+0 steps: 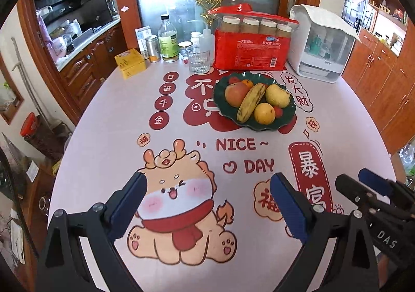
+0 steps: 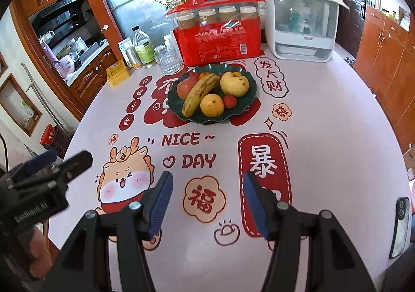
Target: Organize fruits
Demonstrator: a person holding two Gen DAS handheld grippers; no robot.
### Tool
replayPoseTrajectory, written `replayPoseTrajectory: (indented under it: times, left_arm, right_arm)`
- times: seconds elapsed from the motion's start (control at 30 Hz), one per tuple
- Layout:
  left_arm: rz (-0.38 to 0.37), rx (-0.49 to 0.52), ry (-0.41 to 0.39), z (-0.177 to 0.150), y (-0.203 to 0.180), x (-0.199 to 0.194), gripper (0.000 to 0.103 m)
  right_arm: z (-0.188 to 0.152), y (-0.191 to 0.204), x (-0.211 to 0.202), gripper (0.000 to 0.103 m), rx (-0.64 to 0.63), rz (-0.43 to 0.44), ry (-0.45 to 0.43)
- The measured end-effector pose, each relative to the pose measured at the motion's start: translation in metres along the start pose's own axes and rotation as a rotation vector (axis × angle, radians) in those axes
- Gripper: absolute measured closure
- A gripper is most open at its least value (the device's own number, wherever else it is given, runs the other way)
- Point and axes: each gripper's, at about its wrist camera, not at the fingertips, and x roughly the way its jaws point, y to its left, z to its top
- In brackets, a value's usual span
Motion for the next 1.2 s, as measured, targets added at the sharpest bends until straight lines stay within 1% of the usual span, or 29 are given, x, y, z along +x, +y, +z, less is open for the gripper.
replayPoseTrajectory:
  times: [0.17,0.3,0.53,0.87,1.2]
  left_arm:
    - [0.005,-0.021,-0.002,-0.013,-0.002,-0.014,0.008]
    - [0.015,-0.025,-0.018,-0.015,-0.004,-0.023,0.008]
    - [0.020,-0.044,-0.030,-0.017,-0.004,-0.031,0.008]
    - [0.016,-0.034,-0.018,-0.019,-0.007,-0.031,0.008]
    - [0.005,-0.029,0.004,-0.023,-0.009,-0.028,0.008]
  right_arm:
    - [-0.006,0.010,-0.015,0.044,-0.015,0.010,-0.012]
    - [-0.011,0.014,-0.024,0.044,-0.004,0.025,-0.018]
    - [-0.013,0.017,-0.038,0.044,-0.021,0.009,-0.071]
    - [-0.014,0.016,-0.040,0.044,-0.020,0.009,-0.068]
    - [-0.024,0.018,-0.040,0.043,-0.014,0.004,-0.055]
